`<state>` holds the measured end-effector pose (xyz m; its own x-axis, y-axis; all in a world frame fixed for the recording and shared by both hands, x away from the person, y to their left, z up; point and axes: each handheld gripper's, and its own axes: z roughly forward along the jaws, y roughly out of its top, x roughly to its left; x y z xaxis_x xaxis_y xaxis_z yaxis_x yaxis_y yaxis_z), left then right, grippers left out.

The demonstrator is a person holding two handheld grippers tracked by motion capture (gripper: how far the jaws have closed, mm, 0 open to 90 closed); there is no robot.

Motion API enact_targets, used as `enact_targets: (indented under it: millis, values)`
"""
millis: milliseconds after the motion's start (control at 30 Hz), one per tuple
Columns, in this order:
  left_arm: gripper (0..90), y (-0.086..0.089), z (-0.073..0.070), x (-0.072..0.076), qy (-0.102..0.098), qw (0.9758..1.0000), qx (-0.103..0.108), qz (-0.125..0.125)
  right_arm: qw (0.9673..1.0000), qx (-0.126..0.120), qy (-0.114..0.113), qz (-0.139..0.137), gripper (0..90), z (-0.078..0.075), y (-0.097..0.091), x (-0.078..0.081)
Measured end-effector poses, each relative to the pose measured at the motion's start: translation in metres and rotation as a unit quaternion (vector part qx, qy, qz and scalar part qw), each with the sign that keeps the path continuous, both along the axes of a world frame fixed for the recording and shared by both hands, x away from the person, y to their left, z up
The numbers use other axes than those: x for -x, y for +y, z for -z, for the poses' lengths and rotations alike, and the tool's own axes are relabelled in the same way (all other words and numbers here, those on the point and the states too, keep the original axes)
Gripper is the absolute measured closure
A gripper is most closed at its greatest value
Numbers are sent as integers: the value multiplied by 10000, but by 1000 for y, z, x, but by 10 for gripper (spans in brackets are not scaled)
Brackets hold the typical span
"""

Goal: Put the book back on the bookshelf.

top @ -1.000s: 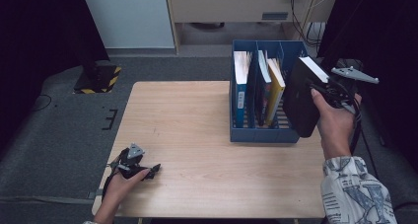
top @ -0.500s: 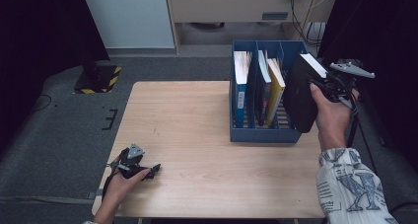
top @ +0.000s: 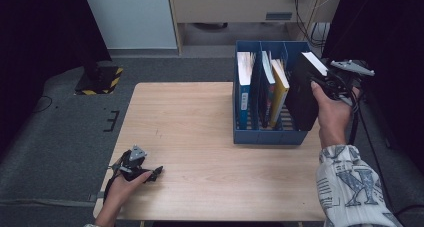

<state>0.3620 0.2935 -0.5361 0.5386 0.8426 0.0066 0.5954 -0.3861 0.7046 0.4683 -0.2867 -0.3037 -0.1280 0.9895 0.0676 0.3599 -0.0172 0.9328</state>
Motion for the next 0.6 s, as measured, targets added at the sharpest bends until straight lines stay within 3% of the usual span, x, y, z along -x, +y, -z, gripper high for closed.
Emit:
enact_targets:
  millis: [600]
  values:
    - [29, 0, 0, -1, 4, 10000, -22, 39, 10000, -7, 8, 37, 536, 6, 7, -14]
